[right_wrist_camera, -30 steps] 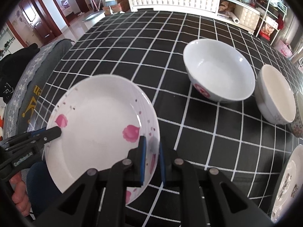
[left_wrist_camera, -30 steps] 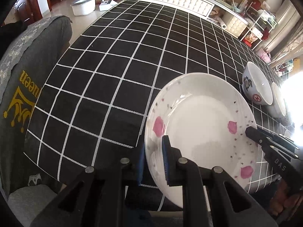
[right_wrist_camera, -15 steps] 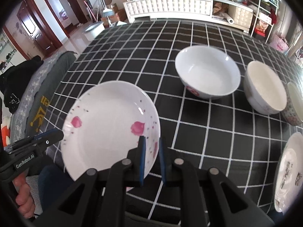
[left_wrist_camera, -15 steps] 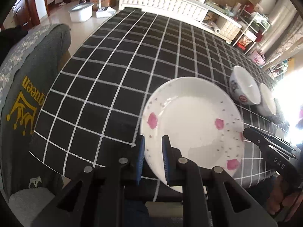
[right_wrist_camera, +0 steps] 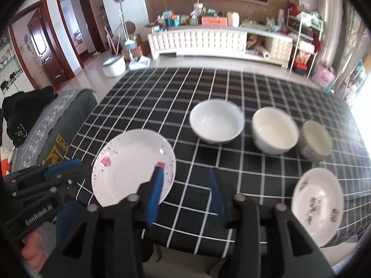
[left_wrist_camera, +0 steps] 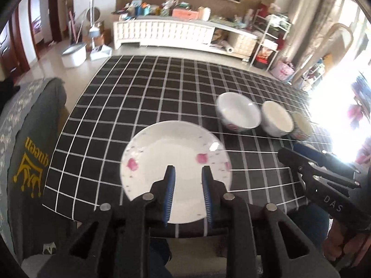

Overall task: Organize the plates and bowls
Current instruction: 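Move the left tool toward the cartoon-print plate, then grasp the cartoon-print plate rim with the left tool and lift it, then carry the cartoon-print plate with the left tool over the stacked plates and lower it, then set the cartoon-print plate onto the pink-petal plate and open the left tool, then lift the left tool away from the plate stack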

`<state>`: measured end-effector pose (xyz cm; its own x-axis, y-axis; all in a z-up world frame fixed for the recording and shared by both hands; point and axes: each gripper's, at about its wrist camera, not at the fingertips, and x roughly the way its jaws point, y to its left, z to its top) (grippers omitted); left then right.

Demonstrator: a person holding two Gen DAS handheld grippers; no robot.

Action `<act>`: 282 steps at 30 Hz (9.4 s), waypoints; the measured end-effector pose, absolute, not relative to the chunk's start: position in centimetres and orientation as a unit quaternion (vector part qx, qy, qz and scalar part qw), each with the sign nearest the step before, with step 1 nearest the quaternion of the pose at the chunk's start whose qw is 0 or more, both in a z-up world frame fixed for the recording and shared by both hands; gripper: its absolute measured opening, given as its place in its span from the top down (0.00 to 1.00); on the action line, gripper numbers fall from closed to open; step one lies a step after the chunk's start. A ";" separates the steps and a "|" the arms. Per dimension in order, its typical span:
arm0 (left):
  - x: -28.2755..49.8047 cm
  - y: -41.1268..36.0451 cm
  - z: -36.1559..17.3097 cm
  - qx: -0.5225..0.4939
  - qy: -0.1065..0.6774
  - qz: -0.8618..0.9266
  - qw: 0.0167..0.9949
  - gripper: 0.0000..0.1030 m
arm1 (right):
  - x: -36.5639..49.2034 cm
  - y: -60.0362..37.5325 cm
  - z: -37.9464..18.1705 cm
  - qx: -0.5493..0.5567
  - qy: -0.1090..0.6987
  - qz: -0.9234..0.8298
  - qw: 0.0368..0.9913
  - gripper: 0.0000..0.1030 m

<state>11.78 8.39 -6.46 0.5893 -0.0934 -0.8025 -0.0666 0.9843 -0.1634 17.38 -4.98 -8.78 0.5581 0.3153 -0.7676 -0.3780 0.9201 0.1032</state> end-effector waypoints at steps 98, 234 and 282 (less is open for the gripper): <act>25.1 -22.7 -20.7 0.023 0.599 -0.180 0.780 0.85 | 22.0 -36.6 -20.7 0.100 0.546 0.036 0.831 0.74; 17.1 17.2 -16.3 -0.123 0.573 -0.009 0.810 0.71 | 24.4 4.0 -20.1 -0.137 0.573 0.209 0.781 0.42; 12.2 4.7 -0.6 -0.042 0.362 -0.054 0.930 0.47 | 17.4 -9.4 -3.0 -0.054 0.328 0.219 0.918 0.21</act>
<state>12.20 4.68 -0.58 0.7315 -0.1311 -0.6691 0.0706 0.9906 -0.1170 17.41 -9.37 -2.97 0.6896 0.3659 -0.6250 -0.4368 0.8985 0.0441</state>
